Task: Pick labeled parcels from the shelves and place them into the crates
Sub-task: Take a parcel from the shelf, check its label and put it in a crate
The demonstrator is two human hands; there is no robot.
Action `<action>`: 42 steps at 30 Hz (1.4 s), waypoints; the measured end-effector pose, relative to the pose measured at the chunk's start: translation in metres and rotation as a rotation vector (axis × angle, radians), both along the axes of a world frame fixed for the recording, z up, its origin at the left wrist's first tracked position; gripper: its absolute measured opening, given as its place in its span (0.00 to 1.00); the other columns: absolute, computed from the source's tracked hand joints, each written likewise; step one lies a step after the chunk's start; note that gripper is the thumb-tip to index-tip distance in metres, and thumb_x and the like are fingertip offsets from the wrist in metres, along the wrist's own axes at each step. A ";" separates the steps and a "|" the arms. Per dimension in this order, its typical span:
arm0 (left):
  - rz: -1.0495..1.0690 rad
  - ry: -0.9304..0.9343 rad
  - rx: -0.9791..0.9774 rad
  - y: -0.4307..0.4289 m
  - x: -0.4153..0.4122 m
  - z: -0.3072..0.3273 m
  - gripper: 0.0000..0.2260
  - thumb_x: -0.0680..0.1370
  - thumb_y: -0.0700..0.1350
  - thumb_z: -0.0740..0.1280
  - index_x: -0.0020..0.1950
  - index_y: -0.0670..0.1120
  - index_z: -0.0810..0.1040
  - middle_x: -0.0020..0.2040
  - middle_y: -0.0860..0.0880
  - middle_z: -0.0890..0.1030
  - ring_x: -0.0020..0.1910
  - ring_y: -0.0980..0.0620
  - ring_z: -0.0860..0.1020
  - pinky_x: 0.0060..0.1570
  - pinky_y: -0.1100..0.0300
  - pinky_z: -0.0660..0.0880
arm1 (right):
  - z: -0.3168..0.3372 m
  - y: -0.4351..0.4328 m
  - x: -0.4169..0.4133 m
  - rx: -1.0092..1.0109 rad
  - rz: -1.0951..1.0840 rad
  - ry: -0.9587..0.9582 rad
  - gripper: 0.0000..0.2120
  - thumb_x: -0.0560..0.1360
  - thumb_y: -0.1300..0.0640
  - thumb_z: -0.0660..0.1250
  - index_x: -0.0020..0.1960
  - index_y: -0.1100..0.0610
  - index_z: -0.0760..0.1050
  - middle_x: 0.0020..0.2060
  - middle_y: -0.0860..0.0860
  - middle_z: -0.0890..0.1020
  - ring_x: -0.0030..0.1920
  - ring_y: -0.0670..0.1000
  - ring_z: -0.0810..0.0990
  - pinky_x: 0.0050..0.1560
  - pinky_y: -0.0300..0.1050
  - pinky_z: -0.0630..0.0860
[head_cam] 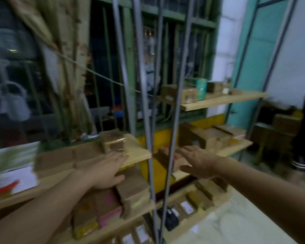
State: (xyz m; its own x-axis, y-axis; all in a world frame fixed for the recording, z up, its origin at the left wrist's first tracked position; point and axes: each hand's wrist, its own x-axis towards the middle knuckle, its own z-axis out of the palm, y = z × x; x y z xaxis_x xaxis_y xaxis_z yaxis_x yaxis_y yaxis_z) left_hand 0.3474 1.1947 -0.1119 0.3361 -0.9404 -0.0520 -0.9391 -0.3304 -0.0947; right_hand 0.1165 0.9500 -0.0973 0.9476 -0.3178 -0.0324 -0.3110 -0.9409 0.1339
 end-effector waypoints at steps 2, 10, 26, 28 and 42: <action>-0.079 -0.004 -0.024 -0.057 -0.022 0.004 0.31 0.84 0.56 0.58 0.83 0.51 0.49 0.83 0.51 0.52 0.81 0.50 0.53 0.77 0.56 0.53 | 0.009 -0.034 -0.033 0.022 -0.089 0.010 0.34 0.83 0.40 0.57 0.83 0.53 0.49 0.80 0.54 0.59 0.78 0.57 0.60 0.75 0.54 0.63; -0.278 -0.056 -0.018 -0.246 -0.068 0.016 0.31 0.85 0.57 0.56 0.84 0.54 0.46 0.83 0.54 0.46 0.82 0.51 0.46 0.80 0.50 0.52 | 0.031 -0.171 -0.102 0.006 -0.352 -0.048 0.34 0.81 0.40 0.61 0.81 0.47 0.52 0.79 0.52 0.62 0.77 0.57 0.63 0.74 0.57 0.67; -0.483 -0.128 -0.115 -0.569 -0.038 0.087 0.32 0.82 0.57 0.63 0.82 0.56 0.52 0.82 0.54 0.53 0.80 0.53 0.54 0.78 0.49 0.60 | 0.091 -0.440 -0.114 -0.144 -0.534 -0.057 0.34 0.81 0.38 0.60 0.82 0.48 0.51 0.79 0.50 0.62 0.77 0.55 0.62 0.73 0.56 0.68; -0.482 -0.144 -0.112 -0.600 -0.040 0.090 0.32 0.82 0.57 0.63 0.82 0.56 0.52 0.83 0.53 0.53 0.81 0.52 0.54 0.79 0.50 0.58 | 0.097 -0.469 -0.113 -0.140 -0.542 -0.080 0.34 0.82 0.40 0.60 0.82 0.48 0.52 0.79 0.51 0.62 0.77 0.55 0.63 0.73 0.56 0.68; -0.307 -0.088 -0.113 -0.807 -0.076 0.078 0.33 0.82 0.57 0.63 0.83 0.53 0.51 0.82 0.52 0.54 0.79 0.53 0.57 0.78 0.54 0.59 | 0.083 -0.727 -0.093 -0.109 -0.254 -0.141 0.31 0.83 0.41 0.59 0.81 0.52 0.56 0.78 0.54 0.64 0.75 0.56 0.65 0.74 0.55 0.66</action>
